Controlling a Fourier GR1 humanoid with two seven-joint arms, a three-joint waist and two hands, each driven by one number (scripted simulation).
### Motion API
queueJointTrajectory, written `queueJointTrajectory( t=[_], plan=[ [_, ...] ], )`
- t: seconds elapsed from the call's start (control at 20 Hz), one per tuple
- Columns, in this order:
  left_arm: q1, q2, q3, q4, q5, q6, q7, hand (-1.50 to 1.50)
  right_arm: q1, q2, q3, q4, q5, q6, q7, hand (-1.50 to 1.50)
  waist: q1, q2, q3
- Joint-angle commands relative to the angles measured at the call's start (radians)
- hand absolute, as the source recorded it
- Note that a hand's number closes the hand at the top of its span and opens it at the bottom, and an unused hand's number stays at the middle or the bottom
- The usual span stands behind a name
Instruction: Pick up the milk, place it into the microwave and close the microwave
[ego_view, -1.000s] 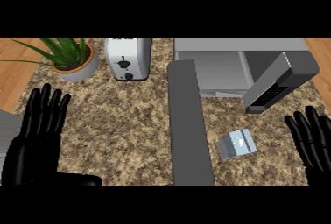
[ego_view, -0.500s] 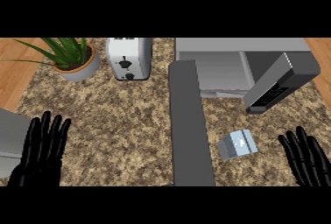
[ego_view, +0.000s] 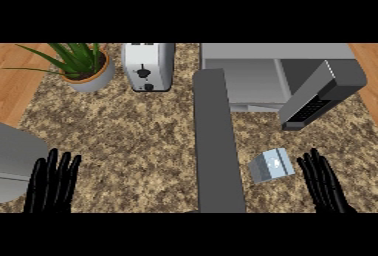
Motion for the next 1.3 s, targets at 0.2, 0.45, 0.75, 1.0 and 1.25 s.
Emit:
queueJointTrajectory(
  t=[0.2, 0.45, 0.75, 1.0, 1.25],
  plan=[
    [0.075, 0.005, 0.001, 0.019, -0.001, -0.032, -0.093, -1.50, -0.094, 0.025, -0.051, 0.238, 0.020, -0.081, -0.121, -1.50, 0.003, 0.001, 0.000],
    [0.114, 0.001, -0.030, 0.023, -0.024, -0.049, -0.130, -1.50, -0.176, 0.025, -0.120, 0.438, 0.026, -0.150, -0.209, -1.50, 0.004, 0.001, 0.000],
    [0.195, 0.019, -0.035, 0.018, -0.011, -0.084, -0.184, -1.50, -0.284, 0.004, -0.209, 0.674, 0.015, -0.120, -0.346, -1.50, 0.007, 0.001, 0.000],
    [0.093, 0.045, 0.049, 0.025, 0.055, -0.080, -0.114, -1.50, -0.306, -0.028, -0.239, 0.810, 0.015, -0.090, -0.457, -1.50, 0.002, 0.002, 0.000],
    [0.146, -0.005, -0.045, 0.045, -0.034, -0.046, -0.171, -1.50, -0.359, -0.044, -0.283, 0.940, -0.003, -0.078, -0.576, -1.50, 0.003, 0.001, 0.000]
  ],
)
